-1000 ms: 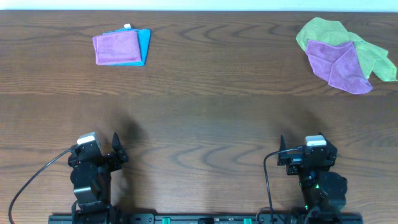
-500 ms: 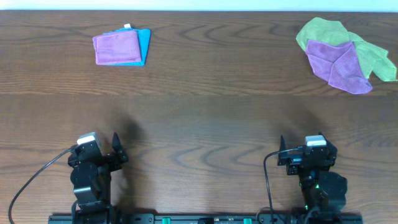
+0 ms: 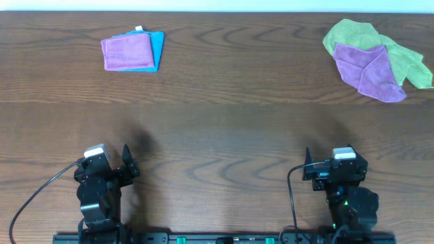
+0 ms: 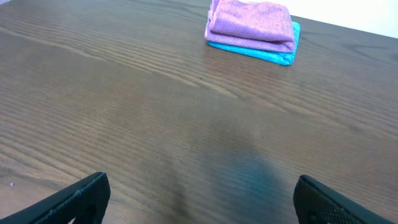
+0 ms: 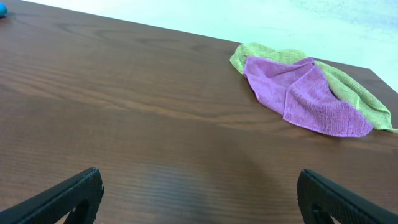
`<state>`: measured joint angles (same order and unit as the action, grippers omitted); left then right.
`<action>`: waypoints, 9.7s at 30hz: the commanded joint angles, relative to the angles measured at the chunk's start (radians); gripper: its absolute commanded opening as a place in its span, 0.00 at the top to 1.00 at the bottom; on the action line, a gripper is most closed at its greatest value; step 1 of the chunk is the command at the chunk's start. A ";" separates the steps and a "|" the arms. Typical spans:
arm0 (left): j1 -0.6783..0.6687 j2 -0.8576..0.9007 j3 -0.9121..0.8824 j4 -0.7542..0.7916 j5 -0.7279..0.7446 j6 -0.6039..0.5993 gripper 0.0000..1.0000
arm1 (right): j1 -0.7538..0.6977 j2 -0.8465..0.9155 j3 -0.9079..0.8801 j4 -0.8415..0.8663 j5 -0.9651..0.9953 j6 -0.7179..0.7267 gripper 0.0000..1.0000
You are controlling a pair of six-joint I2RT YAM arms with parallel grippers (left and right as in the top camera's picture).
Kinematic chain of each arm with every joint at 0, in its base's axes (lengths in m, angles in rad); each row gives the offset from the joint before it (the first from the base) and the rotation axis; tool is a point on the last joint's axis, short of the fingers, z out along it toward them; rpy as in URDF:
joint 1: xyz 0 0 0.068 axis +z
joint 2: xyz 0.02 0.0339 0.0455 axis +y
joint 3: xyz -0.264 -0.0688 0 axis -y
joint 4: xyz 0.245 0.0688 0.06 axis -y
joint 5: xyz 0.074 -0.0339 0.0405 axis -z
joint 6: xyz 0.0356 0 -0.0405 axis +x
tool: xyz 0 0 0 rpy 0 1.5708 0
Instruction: Fold the cloth
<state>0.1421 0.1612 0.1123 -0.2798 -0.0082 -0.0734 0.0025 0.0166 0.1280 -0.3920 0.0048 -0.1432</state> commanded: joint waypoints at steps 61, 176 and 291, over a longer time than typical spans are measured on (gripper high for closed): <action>0.003 -0.007 -0.026 -0.006 -0.018 0.016 0.05 | -0.275 1.723 1.125 0.610 0.066 0.107 0.01; 0.003 -0.007 -0.026 -0.007 -0.018 0.016 0.05 | 0.199 0.809 1.356 -0.764 0.143 0.139 0.98; 0.003 -0.007 -0.026 -0.006 -0.018 0.016 0.05 | 0.510 2.178 1.742 -0.310 0.722 -0.009 0.99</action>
<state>0.1421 0.1600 0.1108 -0.2729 -0.0082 -0.0731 0.5385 2.1860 1.8088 -0.6991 0.5987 -0.2115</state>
